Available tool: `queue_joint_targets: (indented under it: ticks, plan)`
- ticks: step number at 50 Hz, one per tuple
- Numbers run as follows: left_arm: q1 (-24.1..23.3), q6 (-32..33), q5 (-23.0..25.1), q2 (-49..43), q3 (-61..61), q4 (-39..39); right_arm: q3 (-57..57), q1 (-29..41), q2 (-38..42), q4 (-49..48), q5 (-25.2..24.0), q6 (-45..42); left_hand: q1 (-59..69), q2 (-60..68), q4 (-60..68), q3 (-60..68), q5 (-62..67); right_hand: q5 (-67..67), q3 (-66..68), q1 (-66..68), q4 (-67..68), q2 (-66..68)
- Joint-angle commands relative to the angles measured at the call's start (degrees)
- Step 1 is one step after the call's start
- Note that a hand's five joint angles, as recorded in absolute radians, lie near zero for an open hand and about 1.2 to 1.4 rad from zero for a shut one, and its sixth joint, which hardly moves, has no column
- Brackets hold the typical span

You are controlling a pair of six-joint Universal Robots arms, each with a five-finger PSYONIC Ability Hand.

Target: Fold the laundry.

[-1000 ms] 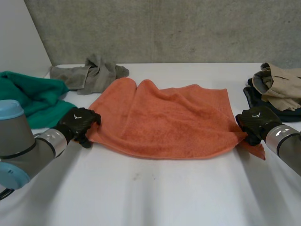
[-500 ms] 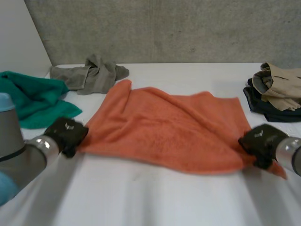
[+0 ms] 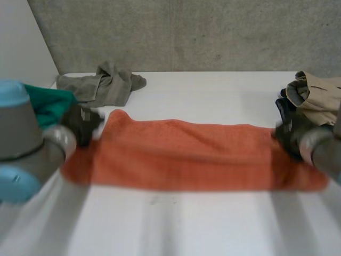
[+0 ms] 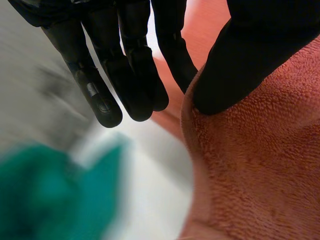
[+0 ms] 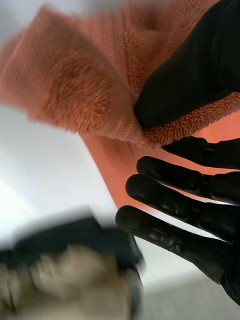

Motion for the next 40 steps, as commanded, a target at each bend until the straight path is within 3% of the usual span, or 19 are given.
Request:
queue_joint_targets:
  ticks: [1, 5, 8, 21, 33, 37, 40]
  plan:
    - [-1.3, -1.4, 0.0, -3.6, 24.1, 19.3, -26.1, 2.4, 2.1, -10.5, 0.8, 6.0, 14.6, 11.5, 11.3, 11.7, 13.9, 12.9, 12.1, 23.5, 11.9, 12.7]
    - [-1.2, -7.2, 0.0, -3.3, 29.9, 30.3, -31.6, 2.3, 1.2, -23.2, 0.7, 8.6, 14.6, 11.5, 11.3, 11.7, 13.9, 12.9, 12.1, 23.5, 11.9, 12.7]
    - [-0.4, -11.5, -0.1, -2.6, 30.1, 32.9, -31.6, 2.3, -0.2, -30.2, 0.7, 9.2, 14.6, 11.5, 11.3, 11.7, 13.9, 12.9, 12.1, 23.5, 11.9, 12.7]
    - [-0.3, -12.6, 0.7, -1.2, 12.7, 31.0, -19.6, 4.1, 0.9, -27.9, -1.6, 9.4, 14.6, 11.5, 11.3, 11.7, 13.9, 12.9, 12.1, 23.5, 11.9, 12.7]
    - [-1.5, -12.2, 0.7, -3.3, -5.9, 28.6, -6.5, 3.4, 7.6, -18.6, -2.1, 9.9, 14.6, 11.5, 11.3, 11.7, 13.9, 12.9, 12.1, 23.5, 11.9, 12.7]
    - [-2.7, -9.3, 0.7, 2.3, -13.6, 21.1, -1.0, 3.2, 5.7, -7.4, -2.2, 8.9, 14.6, 11.5, 11.3, 11.7, 13.9, 12.9, 12.1, 23.5, 11.9, 12.7]
    - [-3.0, -4.7, 0.3, 7.5, -18.6, 11.3, 1.4, 2.5, 2.1, -0.2, -2.2, 8.3, 14.6, 11.5, 11.3, 11.7, 13.9, 12.9, 12.1, 23.5, 11.9, 12.7]
